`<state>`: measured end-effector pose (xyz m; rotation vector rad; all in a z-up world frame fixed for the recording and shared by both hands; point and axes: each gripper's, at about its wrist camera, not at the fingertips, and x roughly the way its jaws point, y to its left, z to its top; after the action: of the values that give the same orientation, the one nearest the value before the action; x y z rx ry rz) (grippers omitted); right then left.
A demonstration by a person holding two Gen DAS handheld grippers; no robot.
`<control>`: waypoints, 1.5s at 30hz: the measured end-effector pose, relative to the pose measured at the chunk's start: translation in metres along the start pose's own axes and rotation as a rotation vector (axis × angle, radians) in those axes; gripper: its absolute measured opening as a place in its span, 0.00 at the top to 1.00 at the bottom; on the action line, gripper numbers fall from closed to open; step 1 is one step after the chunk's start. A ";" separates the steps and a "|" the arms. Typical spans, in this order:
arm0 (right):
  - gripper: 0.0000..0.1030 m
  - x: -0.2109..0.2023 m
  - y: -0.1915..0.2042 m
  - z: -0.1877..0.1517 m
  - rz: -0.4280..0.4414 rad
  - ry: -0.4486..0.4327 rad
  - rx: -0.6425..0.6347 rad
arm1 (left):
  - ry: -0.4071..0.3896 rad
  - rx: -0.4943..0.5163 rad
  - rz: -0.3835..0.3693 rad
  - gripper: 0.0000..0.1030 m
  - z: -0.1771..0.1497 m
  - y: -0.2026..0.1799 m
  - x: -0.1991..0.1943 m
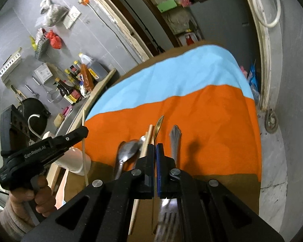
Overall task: Organize utensils
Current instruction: 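Close the right gripper on a fork while the left gripper grasps a chopstick, then lift the fork and chopstick and lower them into the white caddy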
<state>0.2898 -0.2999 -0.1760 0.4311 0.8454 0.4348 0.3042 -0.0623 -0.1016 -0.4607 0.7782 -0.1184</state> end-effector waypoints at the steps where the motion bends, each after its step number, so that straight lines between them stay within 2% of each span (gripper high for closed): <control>1: 0.98 -0.003 0.004 -0.001 -0.003 -0.012 -0.007 | -0.012 -0.001 -0.004 0.95 0.001 0.001 -0.005; 8: 0.98 -0.039 0.037 0.001 -0.027 -0.132 -0.057 | -0.073 0.000 -0.065 0.95 0.015 0.006 -0.040; 12: 0.98 -0.060 0.067 0.009 -0.038 -0.218 -0.095 | -0.125 0.038 -0.106 0.95 0.029 0.009 -0.065; 18: 0.98 -0.081 0.132 0.028 0.022 -0.347 -0.155 | -0.212 0.072 -0.142 0.95 0.058 0.026 -0.109; 24: 0.98 -0.076 0.192 0.039 0.104 -0.422 -0.190 | -0.317 0.076 -0.119 0.95 0.094 0.066 -0.156; 29: 0.98 -0.053 0.241 0.042 0.170 -0.460 -0.222 | -0.415 0.055 -0.050 0.95 0.120 0.108 -0.184; 32: 0.98 -0.037 0.261 0.038 0.195 -0.473 -0.234 | -0.458 0.054 0.000 0.95 0.127 0.136 -0.188; 37: 0.98 -0.011 0.279 0.026 0.190 -0.493 -0.264 | -0.538 0.044 0.035 0.95 0.127 0.173 -0.182; 45: 0.98 0.024 0.276 0.013 0.132 -0.458 -0.284 | -0.519 0.020 0.033 0.95 0.115 0.198 -0.145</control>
<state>0.2608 -0.0608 -0.0386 0.3051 0.3063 0.5432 0.2685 0.1948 -0.0239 -0.4339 0.2746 0.0261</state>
